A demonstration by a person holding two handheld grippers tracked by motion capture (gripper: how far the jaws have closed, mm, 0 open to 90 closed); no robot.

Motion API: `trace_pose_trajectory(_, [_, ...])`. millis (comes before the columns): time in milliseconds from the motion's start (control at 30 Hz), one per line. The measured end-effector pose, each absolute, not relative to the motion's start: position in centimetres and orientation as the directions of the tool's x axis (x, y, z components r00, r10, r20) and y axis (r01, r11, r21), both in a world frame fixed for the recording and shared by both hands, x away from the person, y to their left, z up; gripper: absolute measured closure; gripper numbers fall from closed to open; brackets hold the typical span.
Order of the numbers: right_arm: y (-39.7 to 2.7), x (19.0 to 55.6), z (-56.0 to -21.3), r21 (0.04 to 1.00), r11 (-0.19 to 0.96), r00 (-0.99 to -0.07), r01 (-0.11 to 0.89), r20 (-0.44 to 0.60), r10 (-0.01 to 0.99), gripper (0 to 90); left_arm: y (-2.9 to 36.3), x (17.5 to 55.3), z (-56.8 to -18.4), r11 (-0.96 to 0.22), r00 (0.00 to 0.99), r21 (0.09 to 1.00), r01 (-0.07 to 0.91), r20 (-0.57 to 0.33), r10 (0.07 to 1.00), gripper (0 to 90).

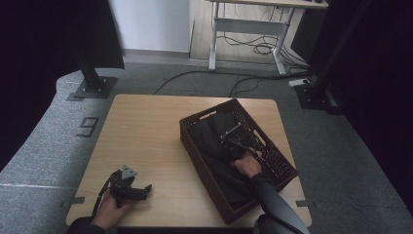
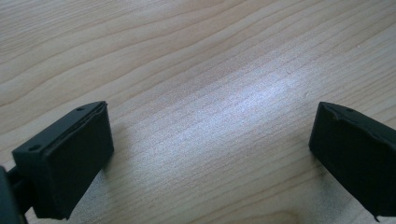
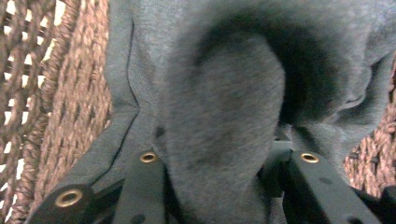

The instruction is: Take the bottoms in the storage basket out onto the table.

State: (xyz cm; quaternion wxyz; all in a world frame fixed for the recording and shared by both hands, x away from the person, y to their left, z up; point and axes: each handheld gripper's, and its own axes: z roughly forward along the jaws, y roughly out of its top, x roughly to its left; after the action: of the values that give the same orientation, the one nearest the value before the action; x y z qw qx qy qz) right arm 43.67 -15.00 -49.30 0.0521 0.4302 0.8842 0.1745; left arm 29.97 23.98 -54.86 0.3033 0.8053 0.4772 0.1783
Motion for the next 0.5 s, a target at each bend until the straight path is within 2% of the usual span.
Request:
trace_pose_trajectory(200, [-15.2,43.3,-48.4,0.408,0.574,-0.648,0.710,0.058,0.760,65.1,24.0,30.0,-54.9,-0.360,0.481,0.659,0.660,-0.003,0.877,0.0])
trace_pose_trajectory(500, [-17.2,42.0,-46.7,0.554,0.498,-0.636,0.667,0.075,0.768,66.8,24.0,30.0,-54.9,-0.360,0.481,0.659,0.660,-0.002,0.877,0.0])
